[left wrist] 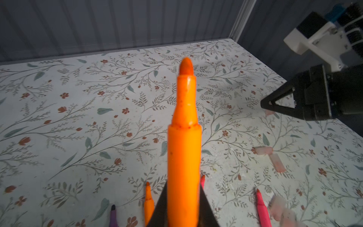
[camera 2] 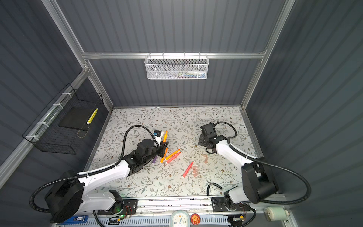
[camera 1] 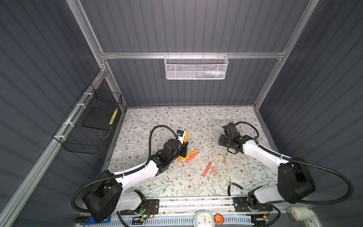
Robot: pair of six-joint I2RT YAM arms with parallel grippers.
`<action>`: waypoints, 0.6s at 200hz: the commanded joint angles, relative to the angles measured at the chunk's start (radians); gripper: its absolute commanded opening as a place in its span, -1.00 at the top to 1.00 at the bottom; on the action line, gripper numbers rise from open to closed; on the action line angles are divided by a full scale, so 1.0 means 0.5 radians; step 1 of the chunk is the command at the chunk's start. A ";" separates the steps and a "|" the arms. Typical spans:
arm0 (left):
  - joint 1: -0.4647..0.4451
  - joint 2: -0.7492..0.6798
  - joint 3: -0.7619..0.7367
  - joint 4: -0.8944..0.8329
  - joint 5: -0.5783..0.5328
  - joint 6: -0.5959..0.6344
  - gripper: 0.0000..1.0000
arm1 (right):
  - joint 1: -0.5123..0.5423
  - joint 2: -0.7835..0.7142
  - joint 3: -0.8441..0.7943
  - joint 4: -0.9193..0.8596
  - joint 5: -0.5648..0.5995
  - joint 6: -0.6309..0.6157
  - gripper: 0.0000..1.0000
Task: Insert the pens into the pen caps
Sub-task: 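Lift the cap over the orange marker while the left gripper raises it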
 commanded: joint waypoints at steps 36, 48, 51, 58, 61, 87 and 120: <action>-0.022 0.253 0.214 -0.023 0.595 0.093 1.00 | 0.005 -0.582 -0.469 0.818 -0.471 0.156 0.96; -0.024 0.297 0.243 -0.029 0.654 0.091 1.00 | 0.006 -0.654 -0.498 0.979 -0.582 0.259 1.00; -0.023 0.307 0.247 -0.033 0.667 0.088 1.00 | 0.008 -0.667 -0.504 1.024 -0.608 0.277 1.00; -0.026 0.326 0.263 -0.040 0.695 0.087 1.00 | 0.013 -0.688 -0.520 1.144 -0.664 0.321 1.00; -0.024 0.330 0.270 -0.045 0.706 0.087 1.00 | 0.016 -0.695 -0.528 1.194 -0.675 0.336 1.00; -0.026 0.359 0.292 -0.060 0.787 0.087 1.00 | 0.045 -0.645 -0.574 1.504 -0.704 0.384 1.00; -0.039 0.428 0.349 -0.078 0.870 0.076 1.00 | 0.045 -0.442 -0.649 1.782 -0.837 0.439 1.00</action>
